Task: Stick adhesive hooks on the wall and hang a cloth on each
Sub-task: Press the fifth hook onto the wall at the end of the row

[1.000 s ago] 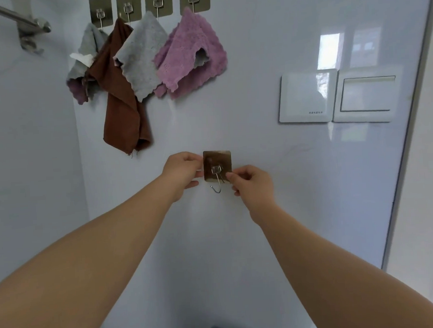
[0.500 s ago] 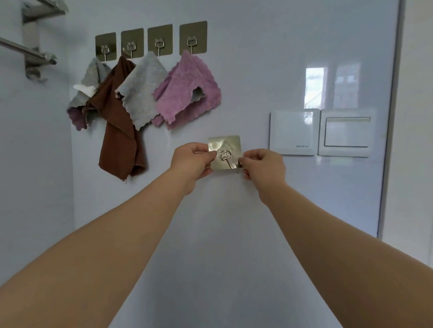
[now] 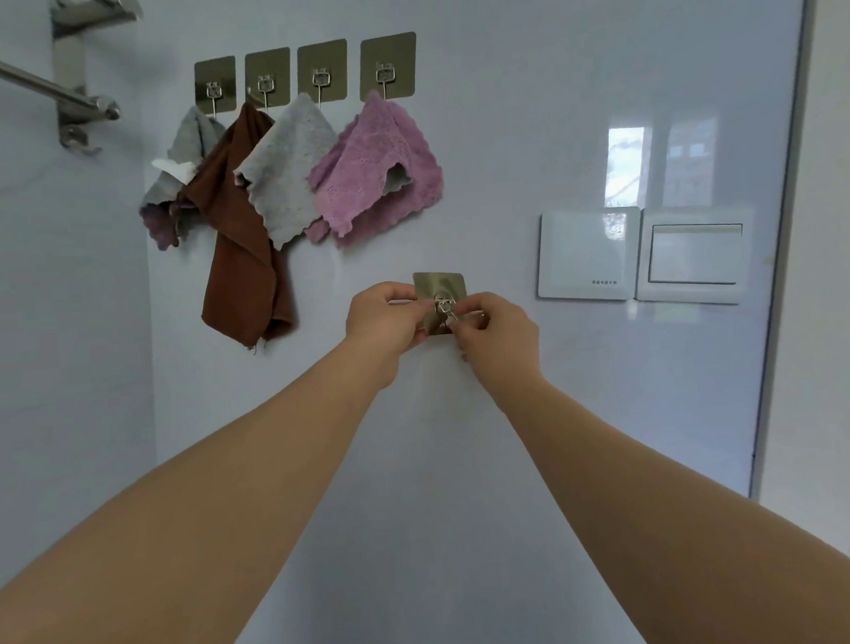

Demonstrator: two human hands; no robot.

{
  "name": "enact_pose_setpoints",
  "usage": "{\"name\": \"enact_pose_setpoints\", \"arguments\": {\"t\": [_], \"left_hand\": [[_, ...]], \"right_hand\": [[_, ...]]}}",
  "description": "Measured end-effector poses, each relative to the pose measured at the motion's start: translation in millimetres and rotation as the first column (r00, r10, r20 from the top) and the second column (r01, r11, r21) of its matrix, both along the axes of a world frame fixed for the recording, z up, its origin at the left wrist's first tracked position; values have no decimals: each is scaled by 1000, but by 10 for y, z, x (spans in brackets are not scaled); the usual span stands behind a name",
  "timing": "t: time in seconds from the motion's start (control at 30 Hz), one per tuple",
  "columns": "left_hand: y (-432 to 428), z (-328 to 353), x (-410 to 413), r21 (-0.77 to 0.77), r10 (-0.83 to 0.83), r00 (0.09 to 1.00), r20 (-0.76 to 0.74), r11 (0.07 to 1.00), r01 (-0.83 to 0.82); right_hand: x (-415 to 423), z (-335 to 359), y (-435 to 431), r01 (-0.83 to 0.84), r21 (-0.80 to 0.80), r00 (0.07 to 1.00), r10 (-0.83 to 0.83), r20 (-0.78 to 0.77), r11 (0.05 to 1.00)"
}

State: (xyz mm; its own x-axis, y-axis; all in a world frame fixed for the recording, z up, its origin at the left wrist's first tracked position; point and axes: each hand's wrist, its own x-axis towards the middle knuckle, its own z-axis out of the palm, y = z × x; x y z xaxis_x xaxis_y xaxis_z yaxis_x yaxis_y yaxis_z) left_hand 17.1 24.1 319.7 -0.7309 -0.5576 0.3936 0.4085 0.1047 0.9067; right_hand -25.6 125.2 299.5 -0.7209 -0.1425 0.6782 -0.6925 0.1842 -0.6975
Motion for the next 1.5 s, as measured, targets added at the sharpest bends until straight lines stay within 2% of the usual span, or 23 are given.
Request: {"name": "enact_pose_setpoints", "arguments": {"t": [0.37, 0.57, 0.63, 0.77, 0.9, 1.0, 1.13, 1.2, 1.33, 1.4, 1.5], "left_hand": [[61, -23, 30, -84, -17, 998, -56, 996, 12], [67, 1, 50, -65, -43, 998, -42, 997, 40], [48, 12, 62, -69, -50, 998, -30, 996, 48], [53, 7, 71, 46, -118, 993, -13, 992, 119], [89, 6, 63, 203, -184, 981, -63, 960, 193], [99, 1, 59, 231, -182, 980, -85, 953, 197], [57, 15, 70, 206, -155, 983, -94, 963, 171], [-3, 49, 82, 128, -123, 990, -72, 983, 131], [-90, 149, 101, -7, -77, 997, -26, 997, 77], [-99, 217, 106, -25, -93, 996, -18, 995, 92], [-76, 348, 112, -74, -126, 992, -13, 989, 125]], "right_hand": [[-49, -34, -14, 20, -113, 999, -15, 42, 993], [-15, -9, 17, -96, -228, 980, 132, 150, 969], [-18, 9, 33, -140, -219, 968, 180, 176, 966], [-32, 8, 30, -137, -132, 978, 156, 142, 982], [-10, -20, -12, -129, -139, 978, 149, 145, 982], [23, -43, -40, -100, -146, 983, 120, 141, 984], [83, -79, -16, -83, -73, 994, 88, 63, 994], [83, -87, 26, -121, -52, 990, 124, 72, 991], [73, 57, 116, -144, -257, 973, 184, 139, 956], [57, 210, 143, -92, -230, 988, 118, 102, 969], [2, 478, 180, 14, -106, 999, -9, 49, 994]]}}
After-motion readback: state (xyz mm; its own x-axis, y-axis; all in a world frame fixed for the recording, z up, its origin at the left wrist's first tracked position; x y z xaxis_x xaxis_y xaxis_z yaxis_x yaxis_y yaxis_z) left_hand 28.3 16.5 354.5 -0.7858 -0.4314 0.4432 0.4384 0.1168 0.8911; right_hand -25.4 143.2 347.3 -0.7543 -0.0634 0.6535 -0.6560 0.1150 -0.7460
